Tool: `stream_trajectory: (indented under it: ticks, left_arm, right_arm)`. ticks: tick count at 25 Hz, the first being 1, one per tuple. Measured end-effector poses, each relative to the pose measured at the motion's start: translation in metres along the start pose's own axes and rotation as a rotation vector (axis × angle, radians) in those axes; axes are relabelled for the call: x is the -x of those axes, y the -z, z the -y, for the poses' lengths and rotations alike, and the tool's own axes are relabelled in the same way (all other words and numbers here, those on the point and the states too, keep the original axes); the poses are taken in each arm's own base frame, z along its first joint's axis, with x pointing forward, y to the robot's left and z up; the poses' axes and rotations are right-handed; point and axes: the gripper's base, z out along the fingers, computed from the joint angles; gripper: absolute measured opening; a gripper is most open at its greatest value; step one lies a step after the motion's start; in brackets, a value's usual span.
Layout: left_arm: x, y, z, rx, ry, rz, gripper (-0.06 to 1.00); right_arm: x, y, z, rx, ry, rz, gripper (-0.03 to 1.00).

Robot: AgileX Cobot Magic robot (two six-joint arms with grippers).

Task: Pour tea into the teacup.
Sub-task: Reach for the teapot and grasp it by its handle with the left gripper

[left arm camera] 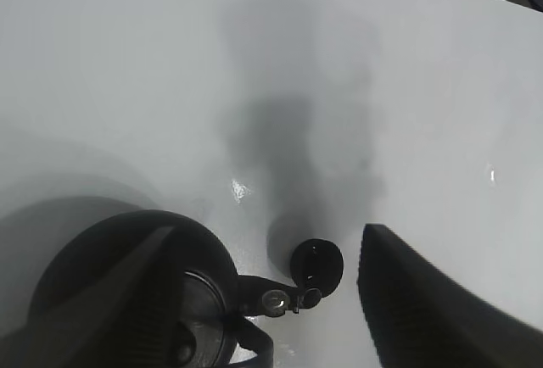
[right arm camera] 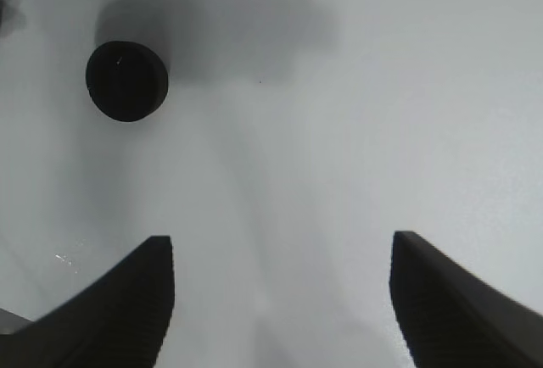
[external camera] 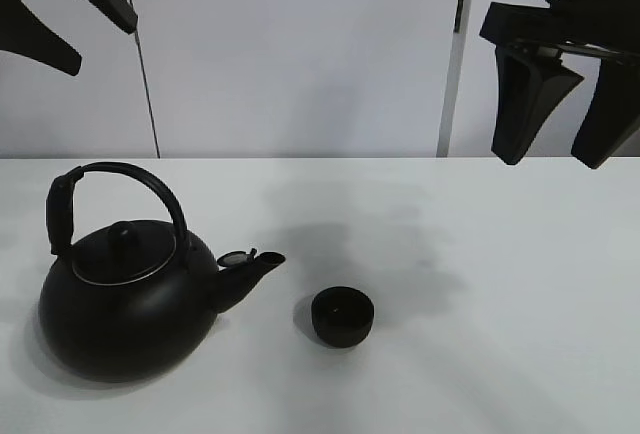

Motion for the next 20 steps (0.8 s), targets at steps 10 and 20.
stream_trajectory:
  ticks: [10, 20]
  left_arm:
    - [0.0062, 0.0002, -0.0008, 0.009, 0.001, 0.068, 0.44]
    - [0.0059, 0.0002, -0.0008, 0.009, 0.001, 0.065, 0.44]
  right_arm:
    - [0.0001, 0.0000, -0.0001, 0.002, -0.001, 0.001, 0.50]
    - [0.0004, 0.0000, -0.0001, 0.002, -0.001, 0.004, 0.50]
